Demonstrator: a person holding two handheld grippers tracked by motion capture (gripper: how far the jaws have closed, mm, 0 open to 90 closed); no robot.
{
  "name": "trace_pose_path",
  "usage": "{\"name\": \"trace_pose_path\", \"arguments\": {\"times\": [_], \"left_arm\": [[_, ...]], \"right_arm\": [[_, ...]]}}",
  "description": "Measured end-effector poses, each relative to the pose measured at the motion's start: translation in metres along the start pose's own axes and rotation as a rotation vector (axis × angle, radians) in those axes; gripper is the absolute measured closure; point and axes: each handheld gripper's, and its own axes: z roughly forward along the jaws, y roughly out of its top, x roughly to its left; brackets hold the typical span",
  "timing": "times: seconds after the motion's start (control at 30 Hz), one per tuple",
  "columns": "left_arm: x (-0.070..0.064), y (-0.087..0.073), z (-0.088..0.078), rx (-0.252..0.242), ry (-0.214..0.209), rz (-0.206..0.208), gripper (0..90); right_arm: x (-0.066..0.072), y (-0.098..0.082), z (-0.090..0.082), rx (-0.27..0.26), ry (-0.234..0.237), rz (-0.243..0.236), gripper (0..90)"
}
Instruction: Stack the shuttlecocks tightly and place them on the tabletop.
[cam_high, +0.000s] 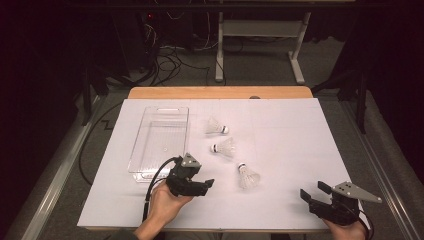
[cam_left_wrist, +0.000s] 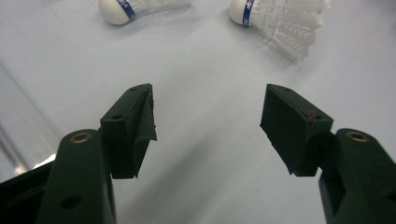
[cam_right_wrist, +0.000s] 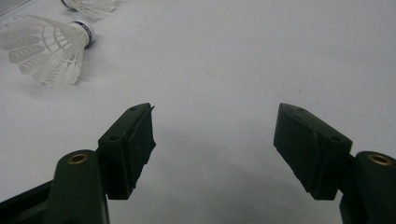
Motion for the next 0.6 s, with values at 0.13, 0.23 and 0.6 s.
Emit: {"name": "trace_pose_path", "arguments": {"times": [0.13, 0.23, 0.6], "left_arm": [[0.000, -0.005, -0.004, -0.009, 0.001, -0.004, 35.7], [-0.001, -0.008, -0.005, -0.019, 0.006, 0.001, 35.5], [-0.005, -0.023, -0.009, -0.041, 0.014, 0.016, 35.1]], "right_arm": [[0.000, 0.000, 0.000, 0.001, 0.000, -0.002, 29.3], [0.000, 0.000, 0.000, 0.002, -0.001, -0.002, 29.3], [0.000, 0.000, 0.000, 0.001, 0.000, 0.000, 29.3]]}}
